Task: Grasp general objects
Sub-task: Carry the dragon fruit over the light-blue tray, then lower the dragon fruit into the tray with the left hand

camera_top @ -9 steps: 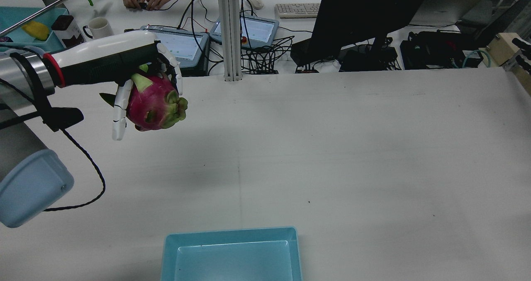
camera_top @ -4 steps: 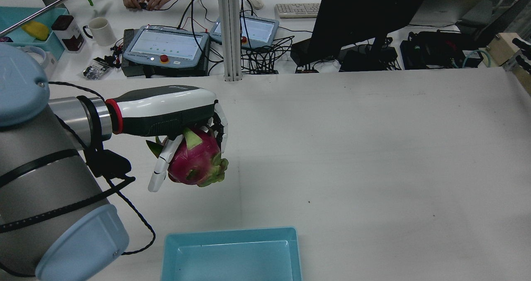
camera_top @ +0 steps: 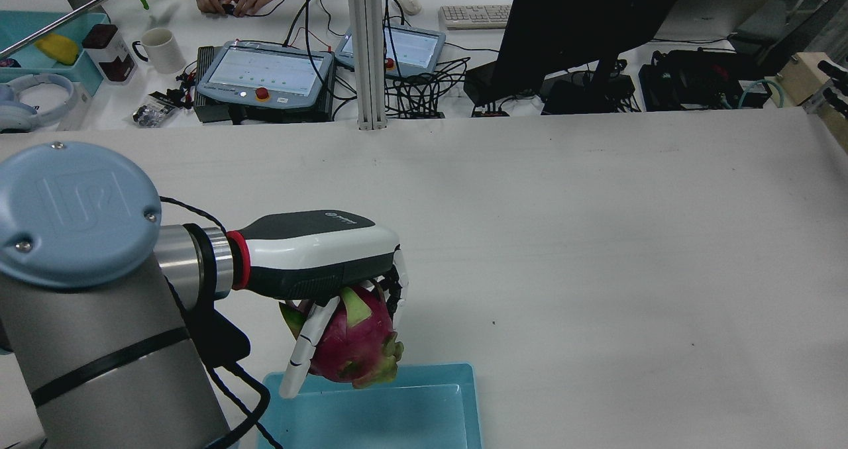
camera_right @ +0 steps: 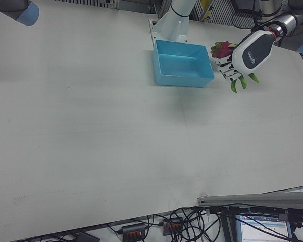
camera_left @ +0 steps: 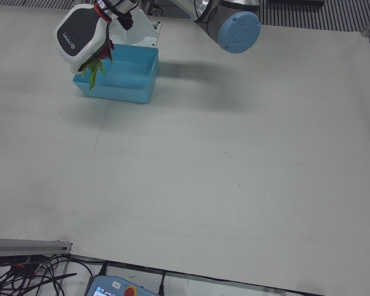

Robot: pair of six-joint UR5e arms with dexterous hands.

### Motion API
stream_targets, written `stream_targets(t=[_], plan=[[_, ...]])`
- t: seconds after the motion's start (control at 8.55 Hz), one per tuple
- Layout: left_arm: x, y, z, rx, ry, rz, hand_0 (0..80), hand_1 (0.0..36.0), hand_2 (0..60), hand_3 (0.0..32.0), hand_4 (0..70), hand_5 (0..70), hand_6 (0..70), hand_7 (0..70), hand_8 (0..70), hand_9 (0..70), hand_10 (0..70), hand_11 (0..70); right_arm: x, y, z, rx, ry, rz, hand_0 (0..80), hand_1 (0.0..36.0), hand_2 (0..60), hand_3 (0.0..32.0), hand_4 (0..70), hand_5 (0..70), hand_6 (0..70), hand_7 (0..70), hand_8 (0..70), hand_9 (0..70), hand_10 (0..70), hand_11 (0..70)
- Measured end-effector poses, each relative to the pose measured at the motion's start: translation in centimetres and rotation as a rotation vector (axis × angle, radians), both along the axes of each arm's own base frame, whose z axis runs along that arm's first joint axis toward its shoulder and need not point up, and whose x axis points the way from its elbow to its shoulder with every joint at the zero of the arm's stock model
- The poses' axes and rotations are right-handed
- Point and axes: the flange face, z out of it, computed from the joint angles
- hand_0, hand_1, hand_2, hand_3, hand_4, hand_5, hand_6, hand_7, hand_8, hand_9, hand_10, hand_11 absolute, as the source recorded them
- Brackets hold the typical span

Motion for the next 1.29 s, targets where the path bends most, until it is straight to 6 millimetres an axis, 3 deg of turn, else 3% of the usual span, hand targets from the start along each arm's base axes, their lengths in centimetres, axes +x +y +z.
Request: stream_targets(t=[0.23, 0.47, 0.58, 0.7, 0.82, 1.05, 1.17, 1.29], plan=[[2.0, 2.6, -1.0, 0.011, -0.009, 0.052, 57.8, 15.7, 60.0, 0.0, 57.4, 70.0, 70.0, 70.0, 70.0, 70.0, 70.0, 70.0, 0.0, 0.0, 0.0, -0.001, 0.0, 0.0, 0.0, 0.0, 0.0, 0.0, 0.0, 0.0, 0.0, 0.0, 0.0, 0.0, 0.0, 0.0], [2.7, 4.0, -1.6, 0.017, -0.016, 0.081, 57.8, 15.5, 60.0, 0.0, 58.3, 70.0, 70.0, 70.0, 70.0, 70.0, 70.0, 70.0, 0.0, 0.0, 0.0, -0.001, 0.0, 0.0, 0.0, 0.0, 0.0, 0.0, 0.0, 0.0, 0.0, 0.0, 0.0, 0.0, 0.0, 0.0], [2.6, 4.4, -1.8, 0.021, -0.017, 0.098, 51.9, 9.4, 45.6, 0.0, 55.6, 70.0, 70.0, 70.0, 66.2, 70.0, 62.7, 70.0, 0.0, 0.0, 0.0, -0.001, 0.0, 0.0, 0.0, 0.0, 0.0, 0.0, 0.0, 0.0, 0.0, 0.0, 0.0, 0.0, 0.0, 0.0], [2.4, 4.8, -1.9, 0.023, -0.02, 0.113, 53.0, 8.6, 15.1, 0.0, 50.1, 69.7, 70.0, 51.9, 41.9, 41.7, 28.1, 41.0, 0.0, 0.0, 0.0, -0.001, 0.0, 0.0, 0.0, 0.0, 0.0, 0.0, 0.0, 0.0, 0.0, 0.0, 0.0, 0.0, 0.0, 0.0], [2.3, 5.0, -1.8, 0.022, -0.024, 0.123, 53.9, 6.3, 0.2, 0.0, 48.3, 61.0, 70.0, 45.6, 34.9, 34.0, 17.0, 25.2, 0.0, 0.0, 0.1, -0.001, 0.0, 0.0, 0.0, 0.0, 0.0, 0.0, 0.0, 0.0, 0.0, 0.0, 0.0, 0.0, 0.0, 0.0], [2.3, 5.3, -1.8, 0.019, -0.032, 0.133, 49.6, 0.3, 0.0, 0.0, 46.8, 43.3, 62.6, 32.4, 27.8, 23.7, 8.9, 13.0, 0.0, 0.0, 0.1, -0.001, 0.0, 0.0, 0.0, 0.0, 0.0, 0.0, 0.0, 0.0, 0.0, 0.0, 0.0, 0.0, 0.0, 0.0], [2.4, 5.4, -1.7, 0.018, -0.035, 0.135, 47.5, 0.0, 0.0, 0.0, 43.1, 36.7, 57.3, 22.3, 23.3, 16.6, 5.4, 7.8, 0.0, 0.0, 0.1, -0.001, 0.0, 0.0, 0.0, 0.0, 0.0, 0.0, 0.0, 0.0, 0.0, 0.0, 0.0, 0.0, 0.0, 0.0], [2.4, 5.4, -1.7, 0.018, -0.036, 0.137, 47.3, 0.0, 0.0, 0.0, 42.2, 36.3, 55.9, 20.5, 22.1, 15.1, 4.8, 6.9, 0.0, 0.0, 0.1, -0.001, 0.0, 0.0, 0.0, 0.0, 0.0, 0.0, 0.0, 0.0, 0.0, 0.0, 0.0, 0.0, 0.0, 0.0]])
